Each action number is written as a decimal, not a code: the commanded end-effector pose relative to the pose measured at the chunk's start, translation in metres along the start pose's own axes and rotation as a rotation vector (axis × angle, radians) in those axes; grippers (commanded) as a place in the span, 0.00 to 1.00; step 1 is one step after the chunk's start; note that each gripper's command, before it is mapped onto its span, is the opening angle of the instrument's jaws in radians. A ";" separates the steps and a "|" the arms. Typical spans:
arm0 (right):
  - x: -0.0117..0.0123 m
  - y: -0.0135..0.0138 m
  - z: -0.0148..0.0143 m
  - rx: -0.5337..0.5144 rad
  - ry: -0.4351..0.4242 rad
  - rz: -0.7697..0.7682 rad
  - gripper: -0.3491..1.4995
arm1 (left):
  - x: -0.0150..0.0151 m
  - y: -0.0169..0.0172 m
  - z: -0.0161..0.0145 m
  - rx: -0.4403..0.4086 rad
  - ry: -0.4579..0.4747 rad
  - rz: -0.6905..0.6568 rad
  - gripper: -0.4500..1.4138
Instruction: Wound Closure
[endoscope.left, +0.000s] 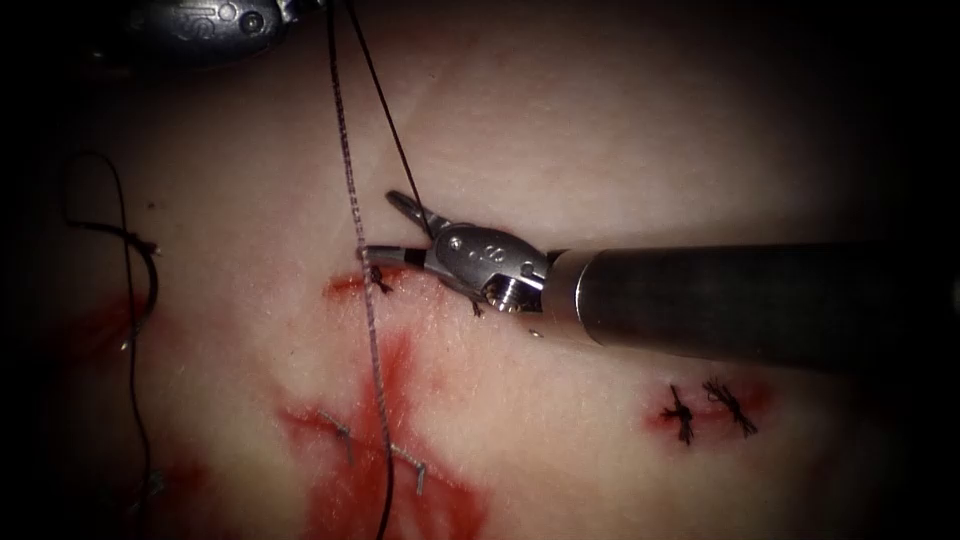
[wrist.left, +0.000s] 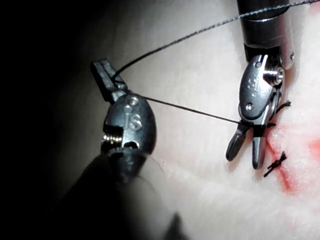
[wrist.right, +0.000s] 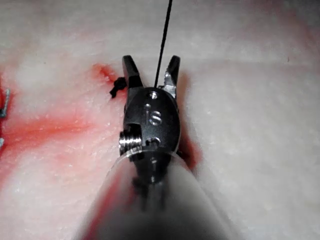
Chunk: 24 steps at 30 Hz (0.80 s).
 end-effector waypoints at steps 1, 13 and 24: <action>-0.0001 -0.0004 0.0004 0.000 0.008 0.007 0.14 | -0.0003 -0.0001 0.0008 0.001 0.002 0.003 0.00; 0.0006 -0.0002 0.0003 -0.013 0.017 -0.008 0.00 | 0.0007 0.0005 0.0005 -0.006 0.012 0.004 0.00; 0.0012 0.0034 -0.0081 -0.008 0.020 0.006 0.90 | 0.0030 0.0033 0.0005 -0.003 0.045 0.024 0.00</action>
